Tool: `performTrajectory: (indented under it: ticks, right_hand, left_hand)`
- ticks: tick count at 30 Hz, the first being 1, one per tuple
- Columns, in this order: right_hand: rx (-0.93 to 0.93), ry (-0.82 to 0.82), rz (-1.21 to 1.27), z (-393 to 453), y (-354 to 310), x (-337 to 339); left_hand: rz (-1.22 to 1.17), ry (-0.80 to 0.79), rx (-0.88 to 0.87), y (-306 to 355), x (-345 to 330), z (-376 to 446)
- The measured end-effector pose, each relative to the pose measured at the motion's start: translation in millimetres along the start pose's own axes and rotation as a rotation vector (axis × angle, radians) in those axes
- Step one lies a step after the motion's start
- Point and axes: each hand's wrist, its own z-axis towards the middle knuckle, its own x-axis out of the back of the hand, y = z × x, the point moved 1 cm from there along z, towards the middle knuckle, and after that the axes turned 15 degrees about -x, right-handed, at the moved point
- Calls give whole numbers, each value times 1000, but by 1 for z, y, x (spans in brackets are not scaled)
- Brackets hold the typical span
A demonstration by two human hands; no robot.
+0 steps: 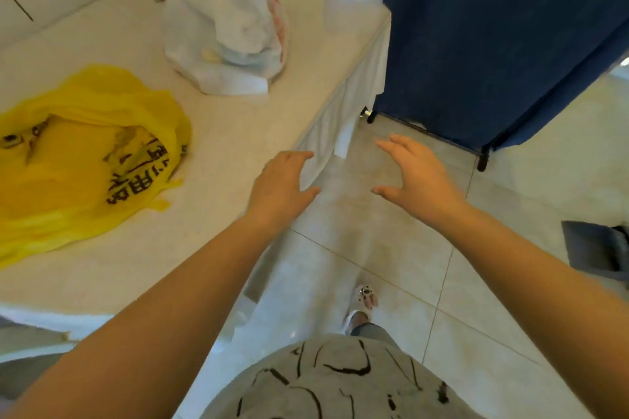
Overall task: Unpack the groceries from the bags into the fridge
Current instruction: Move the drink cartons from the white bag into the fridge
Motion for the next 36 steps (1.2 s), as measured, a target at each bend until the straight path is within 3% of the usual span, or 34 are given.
performTrajectory:
  ticks: [7,15,27,32,36]
  right_hand:
    - [238,-103,15,156,8,27]
    - [520,-236,3,280,-55,20]
    - [881,47,191,418,-179,56]
    - [1029,177,16,464,-210,63]
    - [1174,240,-239,499,-234,63]
  left_hand:
    - [33,154,222,-12,6,97]
    - [138,369,400,-45,41,153]
    - [207,664,365,-130,144,247]
    - [329,728,339,-144,156,259]
    - [525,650,294,-155,151,274]
